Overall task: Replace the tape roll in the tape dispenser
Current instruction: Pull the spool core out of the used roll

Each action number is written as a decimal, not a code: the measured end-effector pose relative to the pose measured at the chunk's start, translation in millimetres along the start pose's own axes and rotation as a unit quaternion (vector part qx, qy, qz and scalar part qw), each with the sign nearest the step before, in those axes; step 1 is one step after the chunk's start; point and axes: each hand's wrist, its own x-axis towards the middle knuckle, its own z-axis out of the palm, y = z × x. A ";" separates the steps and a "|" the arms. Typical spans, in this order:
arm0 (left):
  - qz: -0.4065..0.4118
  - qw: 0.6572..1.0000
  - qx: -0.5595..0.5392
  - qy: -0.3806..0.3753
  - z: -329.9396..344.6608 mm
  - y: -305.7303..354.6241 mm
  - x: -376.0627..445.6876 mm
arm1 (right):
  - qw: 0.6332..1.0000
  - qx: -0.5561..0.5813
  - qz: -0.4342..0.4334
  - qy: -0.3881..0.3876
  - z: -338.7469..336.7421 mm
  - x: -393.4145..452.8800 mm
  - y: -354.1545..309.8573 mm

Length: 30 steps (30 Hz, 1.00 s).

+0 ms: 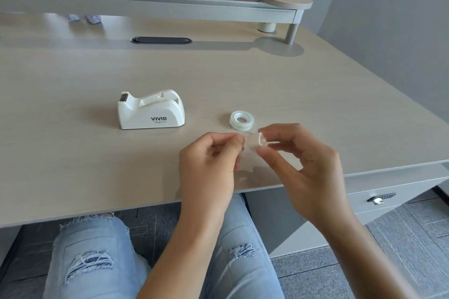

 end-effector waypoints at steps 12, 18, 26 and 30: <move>0.131 0.919 0.366 -0.061 38.5 0.3 17.1 | 0.962 0.141 0.211 0.097 -23.7 23.8 18.2; 0.171 0.896 0.407 -0.051 40.6 -1.1 26.4 | 0.963 0.131 0.223 0.079 -23.8 29.2 26.7; 0.222 0.804 0.538 -0.119 29.5 4.9 67.5 | 0.966 0.126 0.211 0.075 -23.1 25.4 32.9; 0.191 0.817 0.525 -0.143 31.0 5.6 76.8 | 0.965 0.134 0.211 0.078 -24.6 22.7 34.3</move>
